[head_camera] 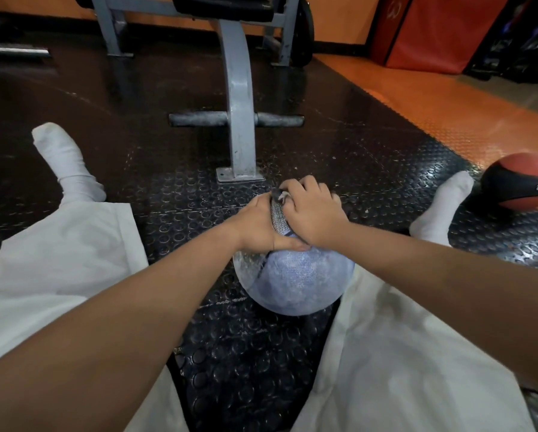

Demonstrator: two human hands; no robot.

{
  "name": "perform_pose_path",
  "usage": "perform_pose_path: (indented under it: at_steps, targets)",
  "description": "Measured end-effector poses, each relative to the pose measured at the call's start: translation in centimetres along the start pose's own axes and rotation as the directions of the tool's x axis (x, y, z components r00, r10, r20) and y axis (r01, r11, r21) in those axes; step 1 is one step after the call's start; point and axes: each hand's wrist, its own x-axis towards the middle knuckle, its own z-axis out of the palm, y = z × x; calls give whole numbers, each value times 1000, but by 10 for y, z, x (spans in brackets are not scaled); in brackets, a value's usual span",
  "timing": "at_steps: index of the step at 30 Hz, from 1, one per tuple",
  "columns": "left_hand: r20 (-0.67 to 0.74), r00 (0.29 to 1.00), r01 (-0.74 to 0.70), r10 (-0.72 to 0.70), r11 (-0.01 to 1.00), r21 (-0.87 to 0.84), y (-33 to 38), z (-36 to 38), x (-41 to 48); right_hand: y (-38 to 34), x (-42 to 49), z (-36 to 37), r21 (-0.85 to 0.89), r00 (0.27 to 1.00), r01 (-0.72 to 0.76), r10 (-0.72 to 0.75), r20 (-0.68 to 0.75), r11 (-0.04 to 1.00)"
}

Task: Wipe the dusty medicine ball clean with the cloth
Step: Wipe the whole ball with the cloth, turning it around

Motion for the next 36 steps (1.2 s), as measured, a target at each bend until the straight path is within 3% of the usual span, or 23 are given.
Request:
perform_pose_path:
  at_steps: [3,6,10,13,15,18,20,22,24,26,30,32,36]
  targets:
    - [-10,1000,-7,7,1000,-14,-2,3,0,16,-23,-5,2,987,157,-157,-25,988]
    - [-25,1000,-10,10,1000,-5,-1,6,-4,30,-25,-14,71,975,211,-215,53,975]
    - [-58,997,-42,44,999,25,6,11,-13,34,11,-6,155,978,84,-112,178,984]
    - [-69,996,-53,55,998,24,6,12,-14,25,26,-3,116,977,-4,-21,213,993]
    - [-48,998,-47,47,999,-5,0,7,-11,20,14,-6,105,977,97,-115,180,990]
    - [-23,997,-68,67,996,-52,-10,3,-12,19,-13,-8,44,909,408,-410,69,912]
    - [-52,995,-93,90,993,-70,-14,7,-16,25,-11,-8,34,877,472,-473,89,881]
    - [-94,991,-106,99,992,-73,-14,13,-20,25,0,-9,105,914,379,-390,115,919]
    - [-123,988,-103,94,992,-77,-11,17,-22,20,13,-11,175,965,197,-223,141,965]
    - [-118,990,-86,76,993,-83,-8,16,-20,16,12,-10,159,978,134,-156,135,978]
    - [-64,995,-86,80,991,-103,-10,10,-18,29,-23,-6,107,928,364,-370,38,925]
    - [-56,994,-96,90,990,-105,-12,11,-20,47,-33,-6,87,881,460,-466,76,884]
    - [-58,989,-143,139,987,-68,-7,20,-24,62,-49,-6,61,869,487,-490,73,872]
